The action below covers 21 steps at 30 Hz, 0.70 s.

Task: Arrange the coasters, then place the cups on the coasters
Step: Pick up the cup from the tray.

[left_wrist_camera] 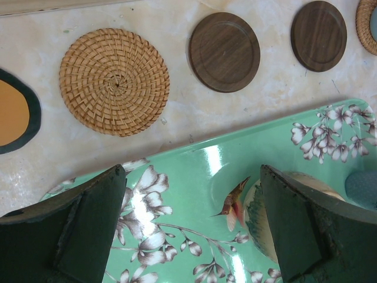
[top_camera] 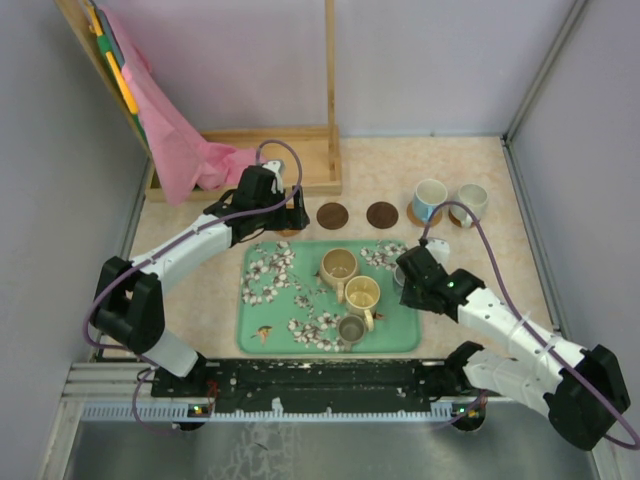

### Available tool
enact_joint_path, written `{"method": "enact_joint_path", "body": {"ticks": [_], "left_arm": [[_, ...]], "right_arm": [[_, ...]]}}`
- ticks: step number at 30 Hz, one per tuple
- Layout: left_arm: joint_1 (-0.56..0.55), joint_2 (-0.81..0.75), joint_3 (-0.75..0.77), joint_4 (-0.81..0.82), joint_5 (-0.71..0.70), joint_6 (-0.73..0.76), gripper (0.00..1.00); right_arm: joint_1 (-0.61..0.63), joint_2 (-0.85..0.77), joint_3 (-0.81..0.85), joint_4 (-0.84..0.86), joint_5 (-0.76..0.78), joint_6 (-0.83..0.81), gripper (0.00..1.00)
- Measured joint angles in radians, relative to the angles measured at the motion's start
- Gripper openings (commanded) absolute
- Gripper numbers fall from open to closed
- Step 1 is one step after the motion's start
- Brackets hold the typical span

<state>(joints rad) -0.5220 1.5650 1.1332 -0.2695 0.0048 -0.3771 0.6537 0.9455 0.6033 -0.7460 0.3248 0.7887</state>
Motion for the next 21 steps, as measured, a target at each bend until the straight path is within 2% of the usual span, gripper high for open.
{"method": "enact_joint_path", "body": {"ticks": [8, 13, 21], "left_arm": [[0.000, 0.000, 0.000, 0.000, 0.000, 0.000, 1.00], [0.000, 0.000, 0.000, 0.000, 0.000, 0.000, 1.00], [0.000, 0.000, 0.000, 0.000, 0.000, 0.000, 1.00]], "right_arm": [[0.000, 0.003, 0.000, 0.027, 0.017, -0.046, 0.31], [0.001, 0.038, 0.000, 0.057, 0.020, -0.063, 0.26], [0.019, 0.058, 0.000, 0.081, 0.022, -0.064, 0.26]]}}
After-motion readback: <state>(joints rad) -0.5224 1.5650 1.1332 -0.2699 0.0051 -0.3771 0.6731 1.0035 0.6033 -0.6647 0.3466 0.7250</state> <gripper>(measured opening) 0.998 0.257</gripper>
